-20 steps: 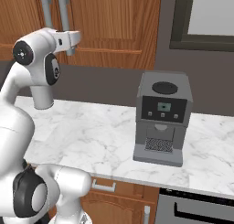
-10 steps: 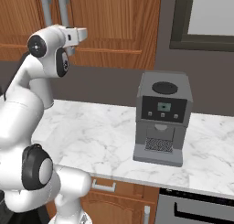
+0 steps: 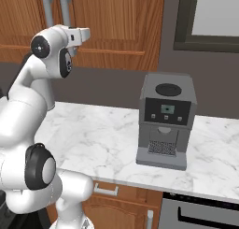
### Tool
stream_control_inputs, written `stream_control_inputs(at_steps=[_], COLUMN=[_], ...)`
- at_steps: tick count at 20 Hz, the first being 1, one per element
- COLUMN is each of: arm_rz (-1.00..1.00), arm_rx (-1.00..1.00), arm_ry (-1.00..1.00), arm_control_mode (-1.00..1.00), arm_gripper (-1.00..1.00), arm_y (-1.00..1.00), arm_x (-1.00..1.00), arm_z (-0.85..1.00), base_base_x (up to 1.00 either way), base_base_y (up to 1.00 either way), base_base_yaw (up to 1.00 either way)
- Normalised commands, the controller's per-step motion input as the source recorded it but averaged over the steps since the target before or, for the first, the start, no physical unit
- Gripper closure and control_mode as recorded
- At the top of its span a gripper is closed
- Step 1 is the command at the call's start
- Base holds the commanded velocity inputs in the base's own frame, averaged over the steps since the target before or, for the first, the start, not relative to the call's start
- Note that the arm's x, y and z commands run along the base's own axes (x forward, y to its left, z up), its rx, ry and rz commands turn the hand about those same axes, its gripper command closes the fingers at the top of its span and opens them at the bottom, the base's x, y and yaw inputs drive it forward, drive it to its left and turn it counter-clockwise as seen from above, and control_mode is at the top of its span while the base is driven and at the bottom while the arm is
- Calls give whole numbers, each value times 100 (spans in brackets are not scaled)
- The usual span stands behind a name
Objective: Move the shaker and shaker from the cabinet to the dining counter.
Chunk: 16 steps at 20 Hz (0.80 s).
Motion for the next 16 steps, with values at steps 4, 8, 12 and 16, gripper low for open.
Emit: stream_control_inputs(at_steps=[4, 8, 12, 16], arm_rz=[0, 0, 0, 0], arm_rx=[0, 0, 0, 0], arm_ry=[1, 0, 0, 0], arm_control_mode=[-100, -100, -100, -100], arm_gripper=[100, 100, 100, 100], arm_y=[0, 0, 0, -1], arm_x=[26, 0, -38, -80], arm_z=[0, 0, 0, 0], base_base_x=[0, 0, 0, 0], base_base_y=[0, 0, 0, 0], base_base_yaw=[0, 0, 0, 0])
